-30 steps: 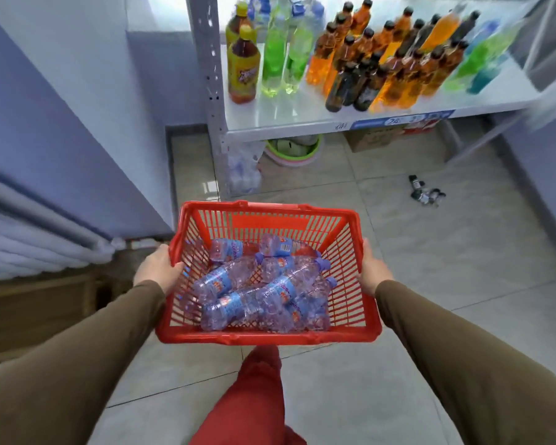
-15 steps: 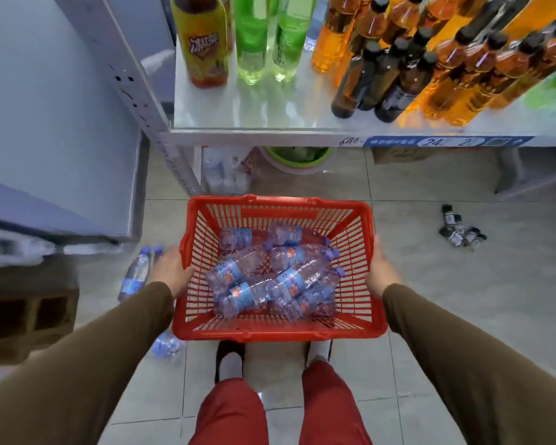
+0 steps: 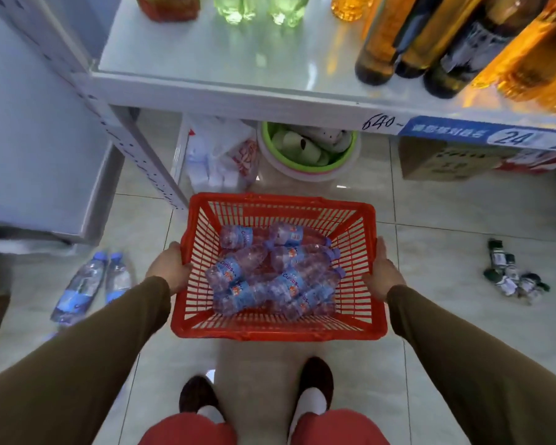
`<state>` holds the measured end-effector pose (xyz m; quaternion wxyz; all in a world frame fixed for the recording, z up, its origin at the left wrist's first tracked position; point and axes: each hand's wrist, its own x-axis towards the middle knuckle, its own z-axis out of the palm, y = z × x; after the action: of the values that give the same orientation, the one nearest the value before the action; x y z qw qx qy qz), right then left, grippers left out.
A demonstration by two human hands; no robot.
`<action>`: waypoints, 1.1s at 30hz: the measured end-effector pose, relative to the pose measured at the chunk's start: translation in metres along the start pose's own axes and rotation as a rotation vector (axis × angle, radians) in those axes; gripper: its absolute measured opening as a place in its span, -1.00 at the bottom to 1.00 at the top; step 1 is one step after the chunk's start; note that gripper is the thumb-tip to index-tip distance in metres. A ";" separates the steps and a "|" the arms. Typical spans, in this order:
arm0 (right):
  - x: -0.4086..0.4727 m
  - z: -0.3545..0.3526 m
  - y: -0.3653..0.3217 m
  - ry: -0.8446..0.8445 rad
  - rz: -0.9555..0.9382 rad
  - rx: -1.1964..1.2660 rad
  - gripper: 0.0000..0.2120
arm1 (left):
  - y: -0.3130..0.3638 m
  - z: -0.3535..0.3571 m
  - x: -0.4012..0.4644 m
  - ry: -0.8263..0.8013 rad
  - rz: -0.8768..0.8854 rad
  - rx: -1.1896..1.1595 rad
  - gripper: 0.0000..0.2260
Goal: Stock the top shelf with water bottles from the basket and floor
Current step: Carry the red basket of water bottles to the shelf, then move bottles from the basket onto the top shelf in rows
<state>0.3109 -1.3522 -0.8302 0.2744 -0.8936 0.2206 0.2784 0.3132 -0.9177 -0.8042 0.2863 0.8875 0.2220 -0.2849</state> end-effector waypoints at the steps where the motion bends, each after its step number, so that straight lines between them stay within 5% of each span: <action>1: 0.008 0.003 0.001 -0.004 -0.009 -0.002 -0.09 | -0.003 0.004 0.005 -0.003 -0.012 -0.001 -0.66; 12: 0.029 0.016 0.002 -0.013 0.025 0.141 -0.07 | -0.005 0.021 0.025 0.007 -0.081 -0.023 -0.59; 15: 0.021 0.024 -0.003 0.056 0.029 -0.022 -0.15 | -0.006 0.029 0.019 0.049 -0.080 -0.068 -0.55; 19: 0.003 0.043 -0.019 0.329 -0.240 -0.020 -0.37 | 0.006 0.053 0.014 0.344 0.227 0.128 -0.34; 21: -0.003 0.064 -0.027 0.334 -0.285 0.148 -0.46 | 0.026 0.072 0.012 0.252 0.362 0.146 -0.31; 26: 0.004 0.104 -0.036 -0.007 0.154 0.838 -0.51 | 0.075 0.133 0.020 -0.158 0.339 0.045 -0.33; 29: 0.023 0.124 -0.032 -0.130 0.331 0.984 -0.59 | 0.089 0.157 0.030 -0.224 0.331 0.056 -0.33; 33: 0.045 0.154 -0.031 -0.168 0.504 1.101 -0.29 | 0.093 0.167 0.049 -0.202 0.337 0.136 -0.39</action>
<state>0.3032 -1.2452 -0.9537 0.6382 -0.5158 0.5142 0.2494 0.3380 -1.0810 -0.9122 0.2899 0.8963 0.0209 -0.3348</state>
